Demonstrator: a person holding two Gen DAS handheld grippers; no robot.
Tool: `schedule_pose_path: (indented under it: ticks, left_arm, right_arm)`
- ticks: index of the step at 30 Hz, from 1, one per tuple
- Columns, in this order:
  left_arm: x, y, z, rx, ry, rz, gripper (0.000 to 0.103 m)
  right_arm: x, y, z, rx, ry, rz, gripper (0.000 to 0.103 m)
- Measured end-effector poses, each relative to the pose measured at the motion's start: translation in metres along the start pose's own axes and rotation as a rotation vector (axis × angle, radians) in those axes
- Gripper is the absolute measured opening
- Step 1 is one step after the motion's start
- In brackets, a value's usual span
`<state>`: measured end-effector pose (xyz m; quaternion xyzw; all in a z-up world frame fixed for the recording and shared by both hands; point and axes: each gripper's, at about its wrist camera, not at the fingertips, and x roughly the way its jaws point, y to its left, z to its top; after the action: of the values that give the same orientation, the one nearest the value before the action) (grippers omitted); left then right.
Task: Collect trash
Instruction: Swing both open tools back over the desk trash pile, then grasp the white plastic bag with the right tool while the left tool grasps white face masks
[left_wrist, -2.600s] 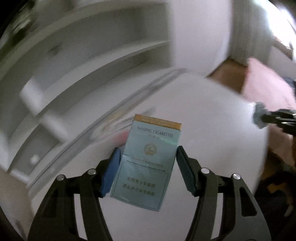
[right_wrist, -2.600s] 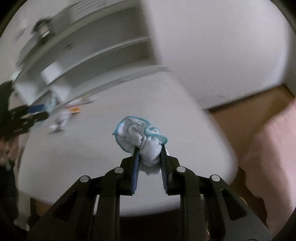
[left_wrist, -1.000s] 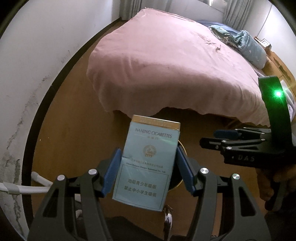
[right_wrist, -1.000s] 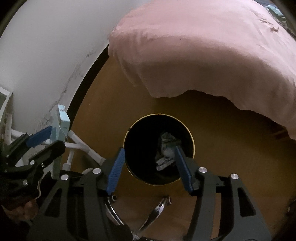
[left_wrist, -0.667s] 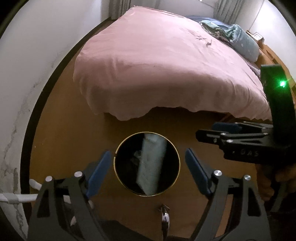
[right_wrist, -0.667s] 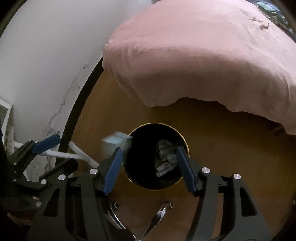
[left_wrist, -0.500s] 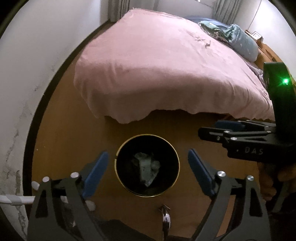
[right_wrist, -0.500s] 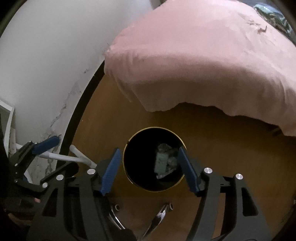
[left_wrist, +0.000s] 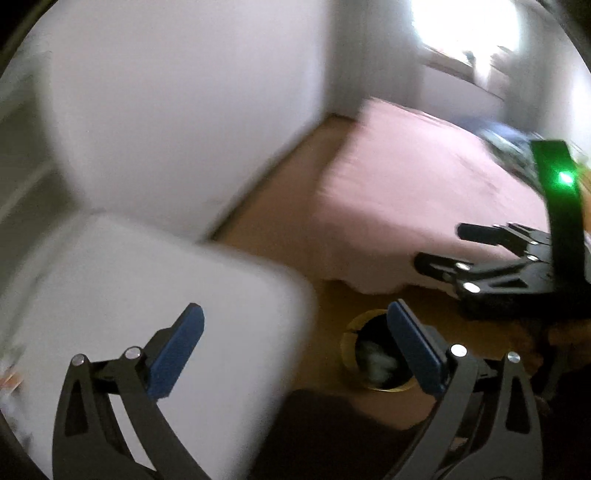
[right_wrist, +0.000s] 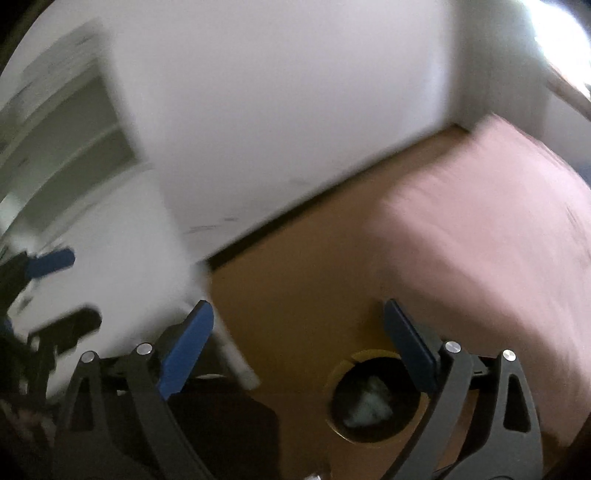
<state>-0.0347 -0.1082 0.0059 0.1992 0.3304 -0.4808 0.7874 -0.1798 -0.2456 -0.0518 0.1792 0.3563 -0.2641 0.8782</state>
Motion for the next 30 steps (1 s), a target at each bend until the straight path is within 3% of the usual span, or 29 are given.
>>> schedule_pose_path:
  ticks: [5, 8, 11, 13, 17, 20, 24, 26, 30]
  left_arm:
    - [-0.065, 0.138, -0.055, -0.254, 0.013, 0.244, 0.096]
    - [-0.101, 0.201, -0.097, -0.379, 0.036, 0.368, 0.096]
    - [-0.126, 0.242, -0.132, -0.465, 0.068, 0.45, 0.096]
    - [-0.143, 0.263, -0.156, -0.526, 0.076, 0.493, 0.096]
    - [-0.162, 0.288, -0.193, -0.612, 0.085, 0.502, 0.096]
    - [-0.163, 0.294, -0.2, -0.623, 0.088, 0.5, 0.096]
    - [-0.154, 0.306, -0.202, -0.617, 0.087, 0.474, 0.096]
    - [-0.147, 0.31, -0.198, -0.606, 0.088, 0.468, 0.096]
    - [-0.133, 0.316, -0.185, -0.572, 0.084, 0.441, 0.096]
  right_arm:
    - [0.028, 0.144, 0.028, -0.221, 0.043, 0.29, 0.091]
    - [0.044, 0.218, 0.031, -0.311, 0.065, 0.392, 0.091]
    - [0.065, 0.297, 0.027, -0.38, 0.134, 0.517, 0.088]
    - [0.076, 0.329, 0.023, -0.401, 0.169, 0.565, 0.084]
    - [0.099, 0.391, 0.025, -0.425, 0.225, 0.617, 0.077]
    - [0.116, 0.426, 0.027, -0.419, 0.262, 0.613, 0.07]
    - [0.128, 0.446, 0.022, -0.421, 0.285, 0.595, 0.064]
    - [0.131, 0.449, 0.021, -0.417, 0.299, 0.595, 0.041]
    - [0.118, 0.439, 0.025, -0.408, 0.259, 0.605, 0.038]
